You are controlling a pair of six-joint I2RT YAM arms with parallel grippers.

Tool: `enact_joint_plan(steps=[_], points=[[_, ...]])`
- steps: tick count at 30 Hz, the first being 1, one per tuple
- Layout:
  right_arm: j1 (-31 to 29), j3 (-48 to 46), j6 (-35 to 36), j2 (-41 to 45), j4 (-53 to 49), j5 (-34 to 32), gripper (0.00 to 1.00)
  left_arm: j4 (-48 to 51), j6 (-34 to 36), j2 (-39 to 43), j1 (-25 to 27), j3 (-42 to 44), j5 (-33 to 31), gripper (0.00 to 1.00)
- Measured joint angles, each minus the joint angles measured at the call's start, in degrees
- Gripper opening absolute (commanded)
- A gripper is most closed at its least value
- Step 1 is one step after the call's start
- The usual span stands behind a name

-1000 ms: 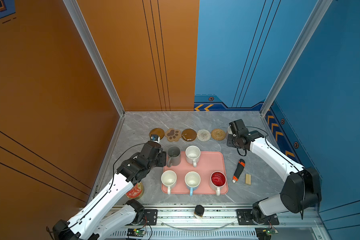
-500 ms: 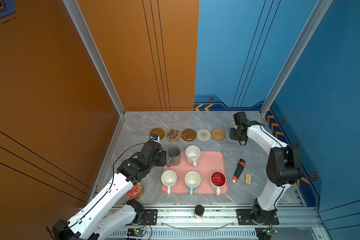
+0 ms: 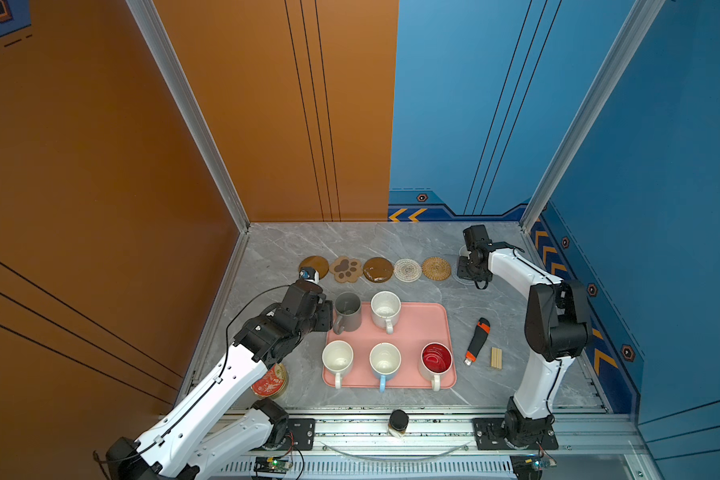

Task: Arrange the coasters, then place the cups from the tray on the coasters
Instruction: 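Lower the lilac mug onto the pale blue coaster with the right gripper, then release the lilac mug with the right gripper while the left gripper lowers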

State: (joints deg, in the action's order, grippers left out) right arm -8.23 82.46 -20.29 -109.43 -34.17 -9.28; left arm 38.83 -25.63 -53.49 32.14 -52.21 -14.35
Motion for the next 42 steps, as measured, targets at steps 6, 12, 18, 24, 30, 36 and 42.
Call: enact_joint_plan(steps=[6,12,18,24,30,36,42], points=[[0.0,0.0,0.0,-1.01,0.74,0.02,0.0,0.0,-0.26,-0.22,0.0,0.0,-0.02,0.63],[0.0,0.0,-0.02,-2.56,0.83,0.02,0.0,0.0,-0.39,-0.31,0.0,0.0,0.0,0.63],[0.0,-0.11,-0.09,-2.62,1.05,0.07,0.0,0.0,-0.39,-0.33,0.0,0.0,0.0,0.63],[0.0,-0.9,-0.33,-2.58,2.47,0.04,0.0,0.02,-0.37,-0.33,0.0,0.0,0.0,0.63],[0.0,-2.08,-0.74,-2.03,3.67,0.04,0.13,0.13,-0.39,-0.04,0.0,0.0,-0.02,0.63],[-0.02,-4.17,-1.38,-0.26,4.24,0.0,0.42,0.44,-0.37,1.42,0.0,0.0,-0.07,0.63],[-0.07,-6.62,-2.12,5.55,4.2,-1.38,0.66,2.21,-0.33,1.73,0.0,0.0,-1.03,0.64]])
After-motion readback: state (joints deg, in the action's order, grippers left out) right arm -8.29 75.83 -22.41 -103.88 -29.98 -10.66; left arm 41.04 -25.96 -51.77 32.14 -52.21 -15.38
